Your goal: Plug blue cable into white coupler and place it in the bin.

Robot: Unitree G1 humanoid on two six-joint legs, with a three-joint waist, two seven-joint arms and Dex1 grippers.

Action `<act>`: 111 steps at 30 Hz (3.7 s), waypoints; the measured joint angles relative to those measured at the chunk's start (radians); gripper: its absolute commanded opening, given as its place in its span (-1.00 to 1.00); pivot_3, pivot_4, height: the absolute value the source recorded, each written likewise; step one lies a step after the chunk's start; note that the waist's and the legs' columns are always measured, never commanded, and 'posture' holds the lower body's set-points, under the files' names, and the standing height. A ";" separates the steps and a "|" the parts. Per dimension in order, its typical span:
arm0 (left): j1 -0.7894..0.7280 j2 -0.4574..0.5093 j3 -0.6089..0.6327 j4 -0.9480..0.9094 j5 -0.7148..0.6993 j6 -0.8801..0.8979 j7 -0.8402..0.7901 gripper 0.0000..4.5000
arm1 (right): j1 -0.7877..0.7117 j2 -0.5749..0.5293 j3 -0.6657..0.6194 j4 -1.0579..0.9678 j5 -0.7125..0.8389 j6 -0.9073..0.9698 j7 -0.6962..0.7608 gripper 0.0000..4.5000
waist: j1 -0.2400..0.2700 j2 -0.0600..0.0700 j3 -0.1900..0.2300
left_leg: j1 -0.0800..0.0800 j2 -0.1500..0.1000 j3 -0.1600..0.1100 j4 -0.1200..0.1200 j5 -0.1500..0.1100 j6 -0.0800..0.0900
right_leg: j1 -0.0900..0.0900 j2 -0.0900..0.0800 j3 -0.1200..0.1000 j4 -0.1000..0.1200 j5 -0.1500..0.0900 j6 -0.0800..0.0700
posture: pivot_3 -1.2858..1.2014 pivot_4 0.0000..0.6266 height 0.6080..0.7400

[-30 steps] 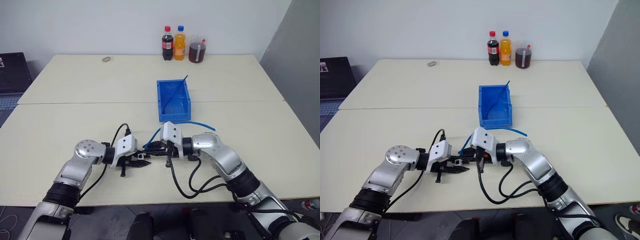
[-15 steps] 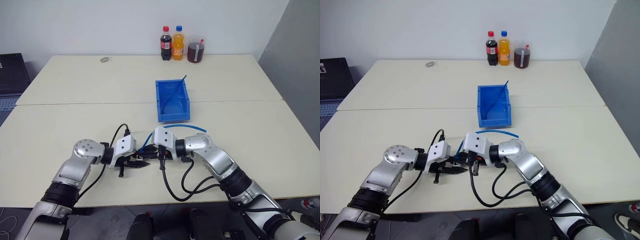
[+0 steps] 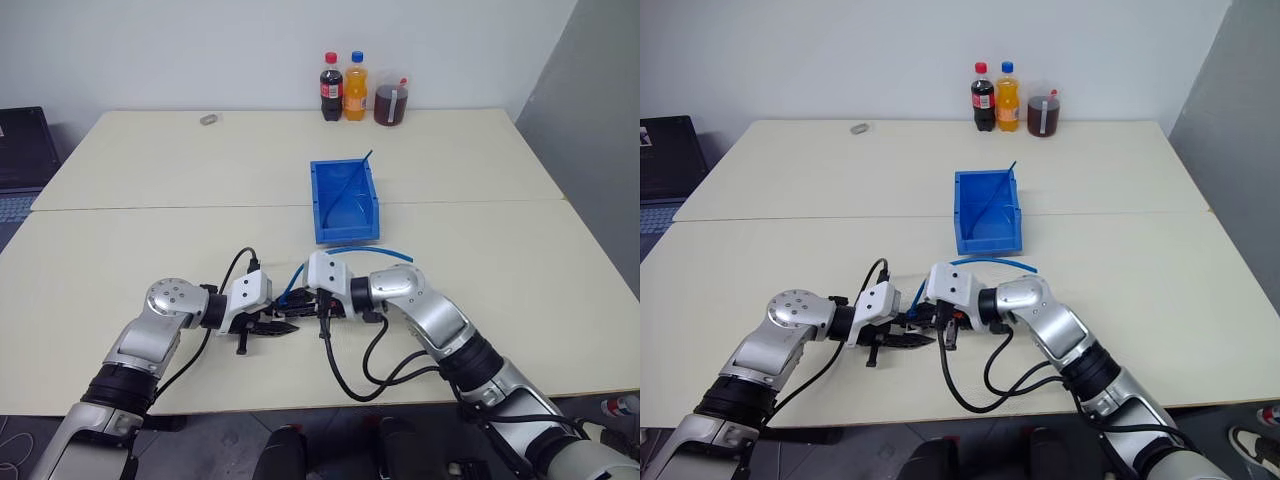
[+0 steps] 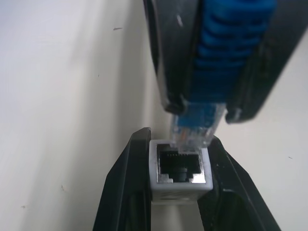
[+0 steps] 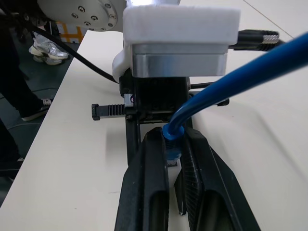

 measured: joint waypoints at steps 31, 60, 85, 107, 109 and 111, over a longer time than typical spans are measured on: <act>-0.008 0.010 -0.002 0.013 0.000 0.001 -0.021 -0.64 | -0.006 0.037 0.028 0.053 -0.081 -0.024 -0.003 -0.95 | -0.003 0.000 -0.001 | 0.002 0.000 0.000 0.000 0.000 0.000 | 0.001 0.000 0.000 0.001 0.000 0.000 | 0.03 -0.52 1.00; 0.002 0.009 -0.004 0.035 0.012 0.001 -0.014 -0.64 | -0.127 0.058 0.114 0.159 -0.165 0.039 0.071 -0.95 | -0.008 0.001 -0.017 | 0.014 0.001 0.001 -0.003 0.000 0.000 | 0.006 0.002 0.002 0.007 -0.005 0.001 | 0.03 -0.52 1.00; 0.046 0.012 0.004 0.019 -0.001 -0.013 0.026 0.14 | 0.024 0.026 0.029 0.049 -0.143 0.039 0.014 -0.95 | -0.002 0.003 -0.031 | 0.015 0.001 0.001 -0.005 0.000 0.000 | 0.007 0.002 0.002 0.006 -0.007 -0.001 | 0.03 -0.52 1.00; -0.038 0.032 0.162 -0.018 -0.063 0.138 0.220 1.00 | -0.175 -0.005 -0.503 -0.193 0.187 0.436 -0.228 -0.95 | 0.003 0.001 -0.016 | 0.000 0.001 -0.004 -0.005 0.000 0.000 | -0.002 0.002 -0.003 0.002 -0.005 -0.003 | 0.03 -0.52 1.00; -0.078 0.022 0.175 -0.018 -0.064 0.154 0.246 1.00 | -0.249 -0.008 -0.539 -0.083 0.193 0.408 -0.264 -0.95 | 0.002 0.001 -0.016 | 0.000 0.001 -0.003 -0.005 0.000 0.000 | -0.001 0.002 -0.003 0.000 -0.004 -0.005 | 0.03 -0.52 1.00; -0.112 0.002 0.177 -0.019 -0.068 0.170 0.262 1.00 | -0.304 -0.006 -0.547 0.065 0.179 0.366 -0.291 -0.95 | 0.001 0.001 -0.016 | 0.000 0.001 -0.002 -0.005 0.000 0.000 | -0.001 0.002 -0.002 -0.001 -0.003 -0.006 | 0.03 -0.52 1.00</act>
